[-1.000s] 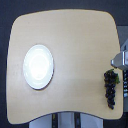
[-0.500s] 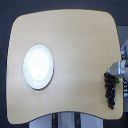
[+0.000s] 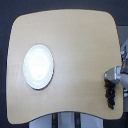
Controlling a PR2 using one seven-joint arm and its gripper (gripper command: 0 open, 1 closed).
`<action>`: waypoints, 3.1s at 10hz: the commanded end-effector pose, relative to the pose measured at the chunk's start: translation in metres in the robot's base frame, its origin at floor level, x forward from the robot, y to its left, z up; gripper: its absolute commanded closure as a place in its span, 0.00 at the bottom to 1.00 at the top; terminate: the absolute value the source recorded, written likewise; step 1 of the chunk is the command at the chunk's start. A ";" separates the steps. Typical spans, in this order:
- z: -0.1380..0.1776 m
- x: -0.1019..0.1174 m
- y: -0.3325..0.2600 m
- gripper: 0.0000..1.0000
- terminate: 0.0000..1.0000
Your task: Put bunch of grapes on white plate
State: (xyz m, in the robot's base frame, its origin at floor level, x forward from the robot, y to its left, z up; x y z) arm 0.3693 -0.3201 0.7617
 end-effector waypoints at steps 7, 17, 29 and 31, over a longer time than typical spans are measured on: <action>-0.045 -0.021 0.011 0.00 0.00; -0.036 -0.016 0.020 1.00 0.00; -0.021 -0.011 0.030 1.00 0.00; 0.000 -0.003 0.045 1.00 0.00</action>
State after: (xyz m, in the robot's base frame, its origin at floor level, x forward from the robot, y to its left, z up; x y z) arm 0.3557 -0.2968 0.7276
